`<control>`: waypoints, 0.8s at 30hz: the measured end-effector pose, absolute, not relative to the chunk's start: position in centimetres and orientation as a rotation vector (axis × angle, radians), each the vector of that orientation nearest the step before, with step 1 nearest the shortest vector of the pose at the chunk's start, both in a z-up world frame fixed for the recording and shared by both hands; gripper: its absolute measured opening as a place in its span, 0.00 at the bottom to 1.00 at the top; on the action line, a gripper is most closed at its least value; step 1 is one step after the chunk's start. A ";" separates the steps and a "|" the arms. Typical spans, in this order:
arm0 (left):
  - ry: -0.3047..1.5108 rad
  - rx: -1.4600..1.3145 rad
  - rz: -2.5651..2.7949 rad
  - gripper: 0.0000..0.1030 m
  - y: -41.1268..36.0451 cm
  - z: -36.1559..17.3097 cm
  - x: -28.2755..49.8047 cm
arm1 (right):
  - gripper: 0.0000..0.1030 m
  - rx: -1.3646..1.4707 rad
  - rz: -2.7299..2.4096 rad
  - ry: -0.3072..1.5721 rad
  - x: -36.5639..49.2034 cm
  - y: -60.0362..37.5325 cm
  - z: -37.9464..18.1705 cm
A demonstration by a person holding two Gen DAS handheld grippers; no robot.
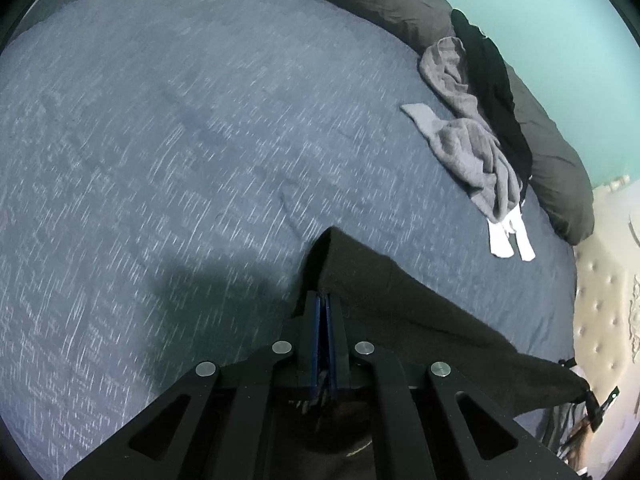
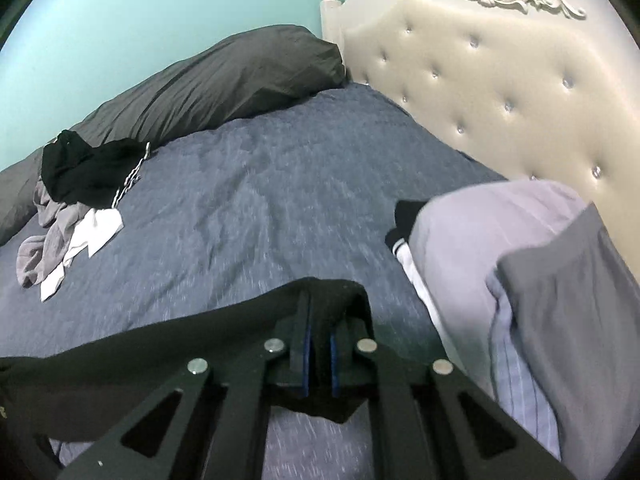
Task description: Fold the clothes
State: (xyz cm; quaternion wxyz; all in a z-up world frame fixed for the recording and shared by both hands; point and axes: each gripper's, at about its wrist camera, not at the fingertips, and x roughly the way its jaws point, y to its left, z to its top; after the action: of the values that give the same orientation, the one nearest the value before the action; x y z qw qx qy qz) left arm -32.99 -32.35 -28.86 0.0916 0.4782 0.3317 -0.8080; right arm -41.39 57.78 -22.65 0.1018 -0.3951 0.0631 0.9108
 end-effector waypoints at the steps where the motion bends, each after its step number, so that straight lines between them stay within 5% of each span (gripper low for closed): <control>1: 0.987 1.413 -2.405 0.02 -32.5 -28.7 -33.5 | 0.06 -1.165 2.686 0.179 -42.0 57.8 -22.7; 24: 1.100 1.412 -2.342 0.03 -34.2 -33.9 -39.6 | 0.06 -1.193 2.559 0.154 -50.2 58.8 -28.9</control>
State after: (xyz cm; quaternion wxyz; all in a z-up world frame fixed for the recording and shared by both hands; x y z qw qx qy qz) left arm -39.57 -34.20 -33.85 0.0968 0.4767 0.3715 -0.7908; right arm -50.25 58.84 -28.88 0.1565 -0.4166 0.0537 0.8939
